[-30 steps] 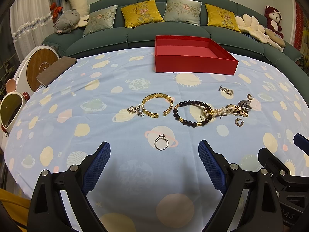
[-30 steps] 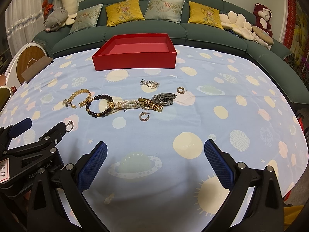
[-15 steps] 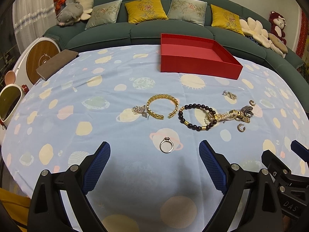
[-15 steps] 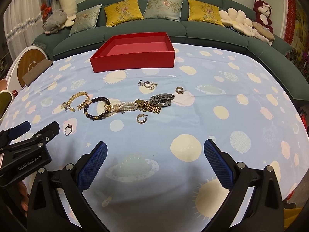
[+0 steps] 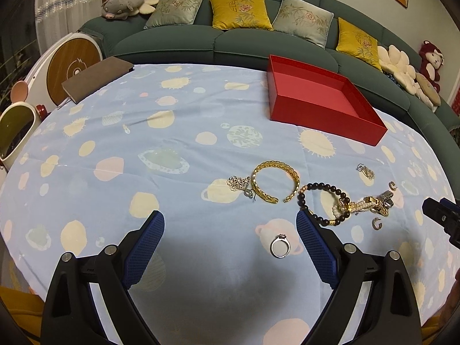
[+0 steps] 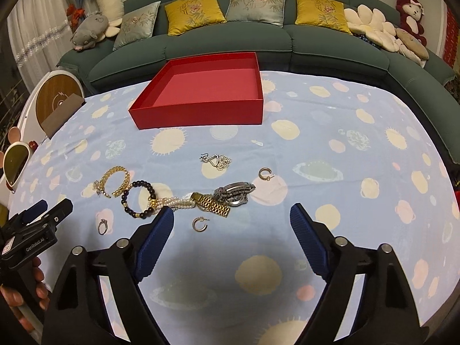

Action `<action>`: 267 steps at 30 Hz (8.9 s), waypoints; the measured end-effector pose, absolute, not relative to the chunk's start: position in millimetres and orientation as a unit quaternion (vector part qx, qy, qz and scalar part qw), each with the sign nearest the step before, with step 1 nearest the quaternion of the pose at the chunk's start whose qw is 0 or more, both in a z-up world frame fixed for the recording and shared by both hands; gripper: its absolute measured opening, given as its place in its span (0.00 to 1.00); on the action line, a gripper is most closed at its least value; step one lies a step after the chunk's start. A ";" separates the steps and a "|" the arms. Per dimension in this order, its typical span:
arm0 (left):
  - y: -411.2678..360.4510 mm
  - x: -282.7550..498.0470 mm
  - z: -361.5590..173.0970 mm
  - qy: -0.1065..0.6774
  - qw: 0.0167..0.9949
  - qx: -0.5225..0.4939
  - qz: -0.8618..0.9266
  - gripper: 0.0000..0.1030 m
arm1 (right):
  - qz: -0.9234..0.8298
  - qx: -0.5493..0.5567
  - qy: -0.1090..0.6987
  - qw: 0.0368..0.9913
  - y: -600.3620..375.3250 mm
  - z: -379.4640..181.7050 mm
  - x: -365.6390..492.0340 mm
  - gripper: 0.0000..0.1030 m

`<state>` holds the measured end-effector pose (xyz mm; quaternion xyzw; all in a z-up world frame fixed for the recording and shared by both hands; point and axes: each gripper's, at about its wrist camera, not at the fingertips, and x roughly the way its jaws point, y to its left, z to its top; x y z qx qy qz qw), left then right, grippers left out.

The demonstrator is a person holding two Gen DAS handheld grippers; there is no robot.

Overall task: Organize jewelry
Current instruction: 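Grasp the gold cuff bangle with the left tool while the right tool approaches the silver watch, then close the right tool on the silver watch and lift it, then carry bangle and watch over the red box and open both tools, then move both tools back toward the remaining jewelry on the cloth, then grasp the black bead bracelet with the left tool while the right grasps the gold watch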

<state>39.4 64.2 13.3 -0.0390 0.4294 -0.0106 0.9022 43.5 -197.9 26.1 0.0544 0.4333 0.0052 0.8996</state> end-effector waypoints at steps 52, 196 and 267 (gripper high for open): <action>19.9 113.2 -18.0 0.454 0.885 -0.013 -0.101 0.55 | -0.013 0.073 0.443 0.893 -202.8 -17.9 68.5 0.69; 27.5 123.6 105.5 0.356 0.926 -0.028 -0.119 0.64 | 0.015 0.103 0.311 0.945 -247.5 82.0 62.6 0.59; -50.4 68.5 -33.5 0.445 0.862 0.070 -0.233 0.05 | 0.070 0.066 0.426 0.900 -214.5 -19.2 65.8 0.21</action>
